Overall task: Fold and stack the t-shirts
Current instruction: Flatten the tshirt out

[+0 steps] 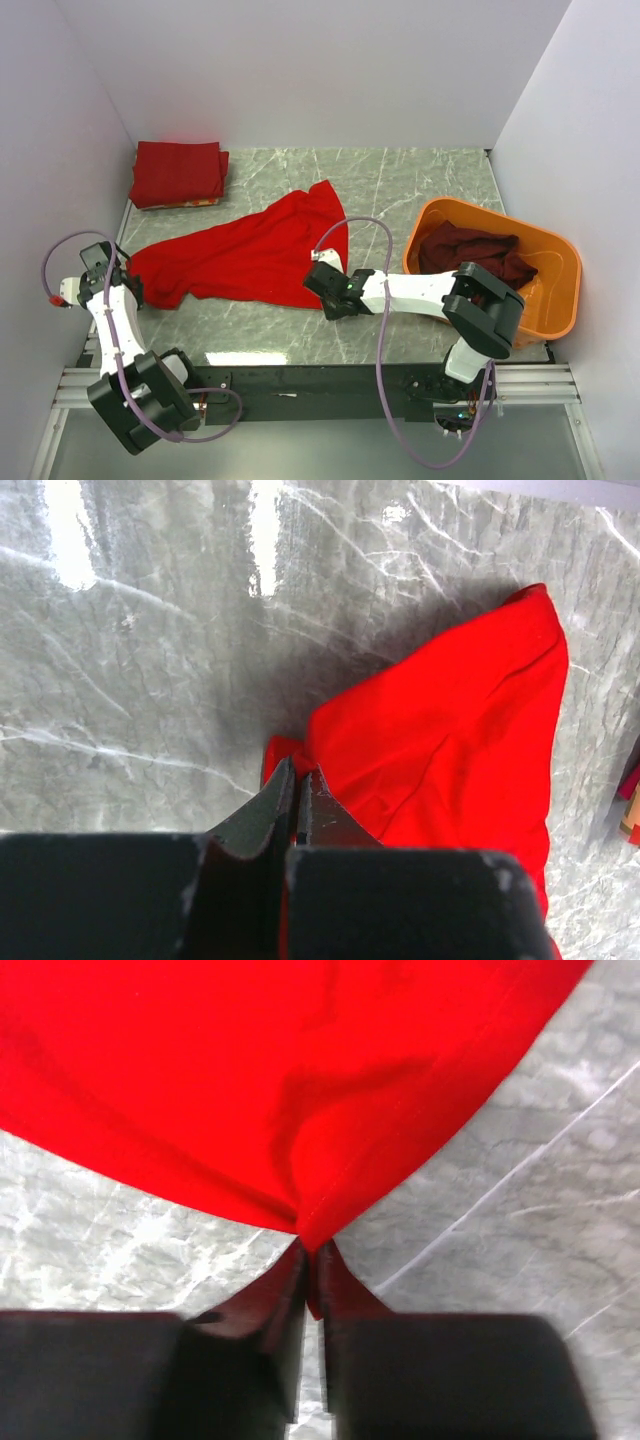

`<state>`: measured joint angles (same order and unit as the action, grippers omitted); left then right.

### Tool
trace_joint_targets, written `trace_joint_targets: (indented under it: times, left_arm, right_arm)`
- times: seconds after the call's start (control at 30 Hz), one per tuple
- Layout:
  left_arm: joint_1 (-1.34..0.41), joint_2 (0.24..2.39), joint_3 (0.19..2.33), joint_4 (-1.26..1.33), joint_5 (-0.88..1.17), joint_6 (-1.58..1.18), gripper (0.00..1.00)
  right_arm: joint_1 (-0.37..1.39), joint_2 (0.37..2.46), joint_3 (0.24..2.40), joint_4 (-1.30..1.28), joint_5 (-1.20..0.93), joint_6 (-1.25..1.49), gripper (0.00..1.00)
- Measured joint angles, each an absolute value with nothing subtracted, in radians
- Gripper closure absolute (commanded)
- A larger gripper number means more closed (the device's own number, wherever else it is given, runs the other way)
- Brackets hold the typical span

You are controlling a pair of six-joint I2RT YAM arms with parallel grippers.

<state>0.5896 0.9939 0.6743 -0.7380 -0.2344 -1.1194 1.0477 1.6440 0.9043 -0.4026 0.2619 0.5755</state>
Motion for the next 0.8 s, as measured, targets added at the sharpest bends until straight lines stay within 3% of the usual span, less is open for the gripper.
trace_joint_targets:
  times: [0.07, 0.37, 0.6, 0.8]
  left_arm:
    - [0.59, 0.986, 0.674, -0.747, -0.233, -1.119, 0.99]
    - [0.589, 0.838, 0.712, -0.788, -0.192, -1.074, 0.99]
    - [0.589, 0.804, 0.847, -0.779, -0.109, -1.023, 0.99]
    - [0.585, 0.898, 0.984, -0.756, -0.023, -1.006, 0.99]
  right_arm:
    - [1.048, 1.644, 0.904, -0.404, 0.274, 0.588, 1.0]
    - [1.022, 1.549, 0.962, -0.512, 0.391, 0.579, 1.0]
    - [0.797, 1.386, 1.101, -0.49, 0.373, 0.507, 1.0]
    - [0.649, 1.379, 1.29, -0.473, 0.335, 0.419, 1.0]
